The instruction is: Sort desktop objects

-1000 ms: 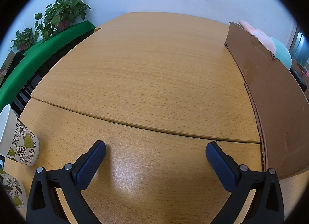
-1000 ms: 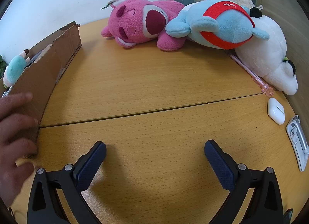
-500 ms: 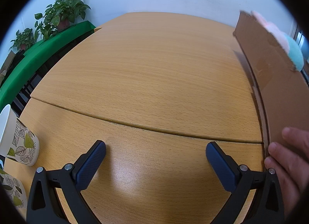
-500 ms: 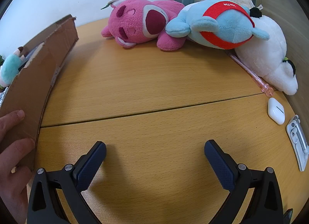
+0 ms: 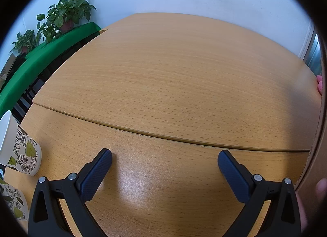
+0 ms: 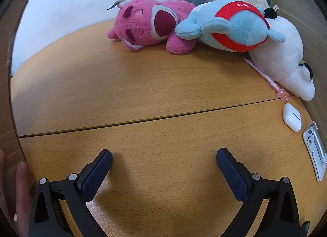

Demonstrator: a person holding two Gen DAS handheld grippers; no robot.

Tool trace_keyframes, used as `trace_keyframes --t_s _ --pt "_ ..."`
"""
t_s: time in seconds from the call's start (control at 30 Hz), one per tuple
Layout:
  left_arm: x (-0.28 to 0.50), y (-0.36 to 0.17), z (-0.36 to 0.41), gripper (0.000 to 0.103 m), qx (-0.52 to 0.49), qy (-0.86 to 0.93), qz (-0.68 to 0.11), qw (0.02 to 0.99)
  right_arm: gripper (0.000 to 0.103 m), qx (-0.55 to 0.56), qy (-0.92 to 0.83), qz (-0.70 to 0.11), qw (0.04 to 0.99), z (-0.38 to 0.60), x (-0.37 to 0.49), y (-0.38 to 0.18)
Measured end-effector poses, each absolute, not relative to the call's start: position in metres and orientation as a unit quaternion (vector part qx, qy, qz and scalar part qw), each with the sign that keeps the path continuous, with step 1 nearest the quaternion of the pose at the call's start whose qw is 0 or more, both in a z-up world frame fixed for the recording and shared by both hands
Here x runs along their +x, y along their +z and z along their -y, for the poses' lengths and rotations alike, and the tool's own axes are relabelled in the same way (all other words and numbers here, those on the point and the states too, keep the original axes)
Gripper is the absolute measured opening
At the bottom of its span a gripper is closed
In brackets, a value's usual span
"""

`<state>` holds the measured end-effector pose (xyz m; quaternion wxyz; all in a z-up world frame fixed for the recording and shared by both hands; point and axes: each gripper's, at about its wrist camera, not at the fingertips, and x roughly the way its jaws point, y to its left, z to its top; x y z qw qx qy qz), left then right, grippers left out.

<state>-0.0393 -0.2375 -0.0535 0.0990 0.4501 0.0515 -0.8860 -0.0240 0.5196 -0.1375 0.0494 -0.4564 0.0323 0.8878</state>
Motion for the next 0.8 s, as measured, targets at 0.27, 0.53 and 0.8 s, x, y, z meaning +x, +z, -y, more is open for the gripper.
trace_keyframes --t_s 0.27,0.53,0.8 --pt "-0.0388 -0.0537 0.2374 0.103 0.450 -0.886 -0.052 0.099 0.103 -0.457 0.888 -0.032 0.049 -0.5209 -0.0246 -0.1352" --pt "-0.0376 -0.0534 0.2373 0.103 0.450 -0.886 -0.052 0.100 0.103 -0.456 0.888 -0.031 0.050 -0.5199 -0.0248 -0.1356" --pt "-0.0376 -0.0535 0.2372 0.103 0.449 -0.886 -0.052 0.100 0.103 -0.455 0.888 -0.031 0.049 -0.5198 -0.0240 -0.1361"
